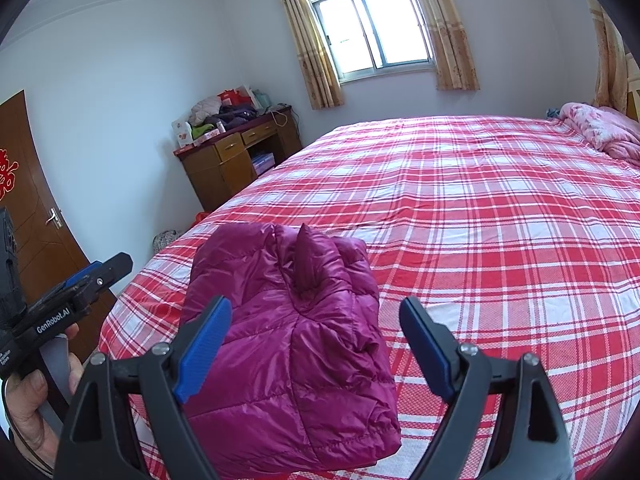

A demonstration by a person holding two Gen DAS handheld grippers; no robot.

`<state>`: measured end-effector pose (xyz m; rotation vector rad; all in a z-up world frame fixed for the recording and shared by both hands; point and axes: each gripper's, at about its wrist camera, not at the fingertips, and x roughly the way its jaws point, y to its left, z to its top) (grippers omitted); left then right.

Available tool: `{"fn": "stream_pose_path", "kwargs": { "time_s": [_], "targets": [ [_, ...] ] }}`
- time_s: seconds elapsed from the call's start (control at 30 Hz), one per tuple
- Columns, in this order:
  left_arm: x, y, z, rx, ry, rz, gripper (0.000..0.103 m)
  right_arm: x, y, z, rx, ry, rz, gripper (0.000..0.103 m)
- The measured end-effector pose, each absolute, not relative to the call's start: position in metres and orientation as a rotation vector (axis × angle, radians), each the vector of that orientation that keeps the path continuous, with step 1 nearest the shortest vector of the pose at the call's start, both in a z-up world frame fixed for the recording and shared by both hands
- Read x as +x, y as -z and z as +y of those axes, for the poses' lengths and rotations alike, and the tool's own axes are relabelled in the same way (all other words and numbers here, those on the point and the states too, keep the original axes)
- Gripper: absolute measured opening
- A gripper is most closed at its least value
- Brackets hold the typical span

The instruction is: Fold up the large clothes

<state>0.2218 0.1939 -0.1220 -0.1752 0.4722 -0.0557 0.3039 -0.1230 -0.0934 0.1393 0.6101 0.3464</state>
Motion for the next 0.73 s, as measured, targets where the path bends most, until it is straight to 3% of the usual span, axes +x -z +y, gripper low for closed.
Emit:
{"fn": "stream_pose_path", "kwargs": {
  "time_s": [0.73],
  "targets": [
    [0.222,0.130,0.185,-0.126,-0.007,0.465,0.101,0.305,0.103,-0.120,0.141,-0.353,0.632,0.088]
  ]
}}
